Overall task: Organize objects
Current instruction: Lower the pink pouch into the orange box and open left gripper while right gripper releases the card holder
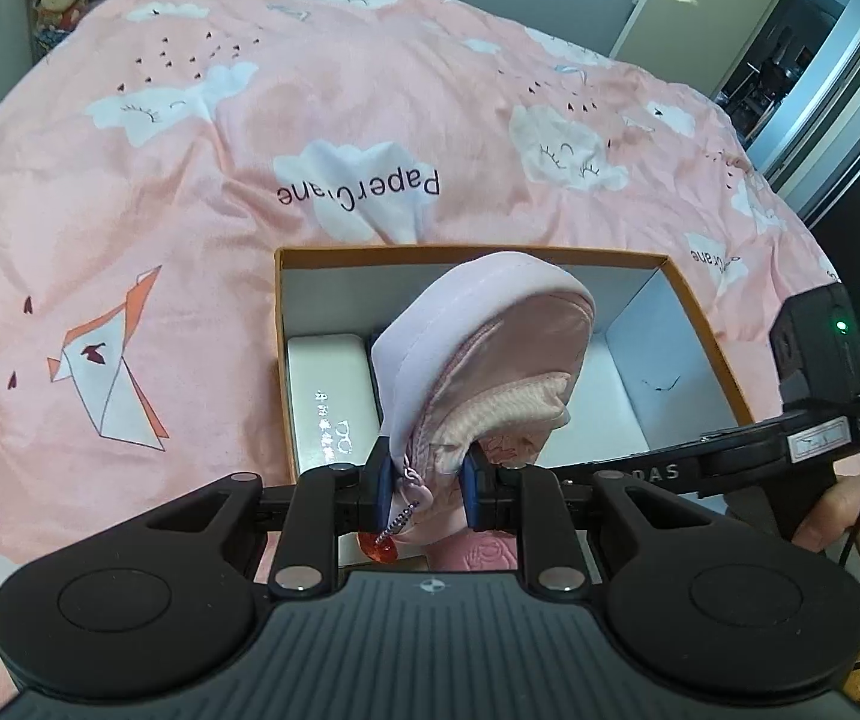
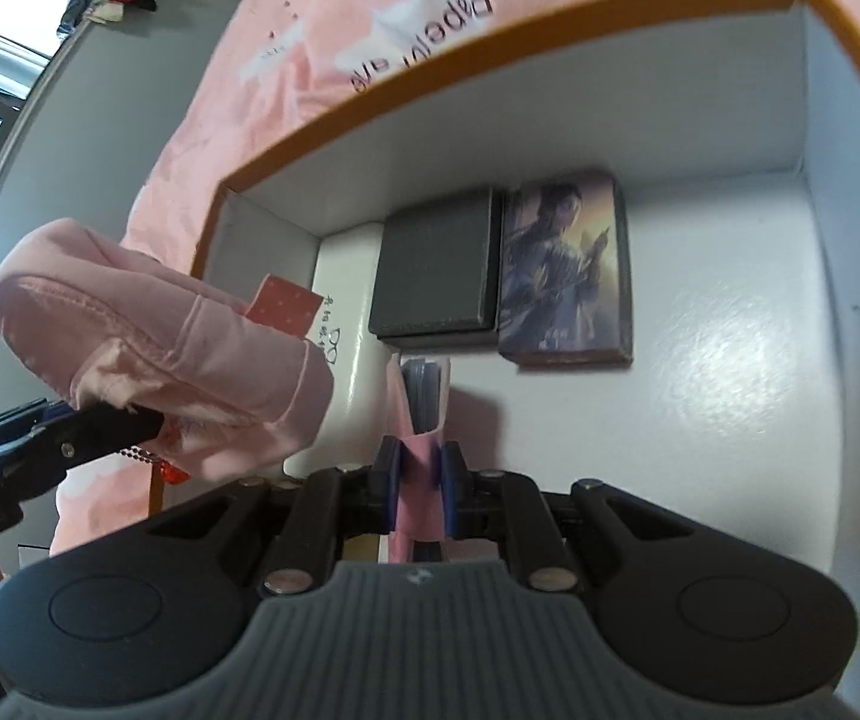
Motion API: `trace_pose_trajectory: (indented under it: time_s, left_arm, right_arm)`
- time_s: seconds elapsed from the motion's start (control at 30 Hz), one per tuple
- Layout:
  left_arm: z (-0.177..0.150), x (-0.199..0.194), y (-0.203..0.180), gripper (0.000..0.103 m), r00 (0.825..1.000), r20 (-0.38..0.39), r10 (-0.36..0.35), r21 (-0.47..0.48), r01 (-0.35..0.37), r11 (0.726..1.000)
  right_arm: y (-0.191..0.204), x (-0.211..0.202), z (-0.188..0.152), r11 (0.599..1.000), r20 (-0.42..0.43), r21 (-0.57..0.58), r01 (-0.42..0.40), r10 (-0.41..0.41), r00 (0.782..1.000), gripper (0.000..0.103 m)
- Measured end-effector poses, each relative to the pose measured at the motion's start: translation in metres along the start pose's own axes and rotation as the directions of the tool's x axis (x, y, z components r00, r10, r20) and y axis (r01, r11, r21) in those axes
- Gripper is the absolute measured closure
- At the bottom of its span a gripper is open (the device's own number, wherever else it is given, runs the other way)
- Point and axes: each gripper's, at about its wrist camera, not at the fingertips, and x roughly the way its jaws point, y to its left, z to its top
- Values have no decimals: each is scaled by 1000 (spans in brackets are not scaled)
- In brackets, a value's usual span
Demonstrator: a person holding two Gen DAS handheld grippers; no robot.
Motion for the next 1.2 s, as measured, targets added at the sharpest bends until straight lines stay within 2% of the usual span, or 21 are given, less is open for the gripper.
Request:
trace_pose_trajectory:
  time_s: [0.4,0.53,0.6,0.73,0.87,0.97,1.1,1.2]
  left_arm:
    - [5,6,10,78,999,-15,-41,-3,41,999]
    - [7,10,9,78,998,-41,-54,-10,53,999]
    - [7,12,7,78,996,-59,-68,-14,68,998]
    - [8,17,1,78,990,-104,-94,-14,93,996]
    - [9,29,-11,78,981,-168,-94,-3,95,996]
    - [8,41,-20,78,968,-230,-102,3,105,994]
    - [5,58,-28,77,936,-328,-130,-7,135,991]
    - [2,68,-30,77,919,-382,-101,-3,108,994]
  right_arm:
    - [1,28,5,990,-96,39,137,-133,986,87]
    - [4,30,4,983,-116,5,186,-184,976,78]
    - [6,21,1,977,-83,-31,210,-212,974,69]
    - [6,-17,-6,973,31,-69,222,-220,975,66]
    - [6,-63,-17,951,169,-112,287,-266,949,60]
    - [6,-80,-17,958,219,-143,248,-213,952,55]
    - [6,-74,-21,975,195,-162,151,-118,974,46]
    - [4,-58,-21,983,159,-149,104,-80,984,45]
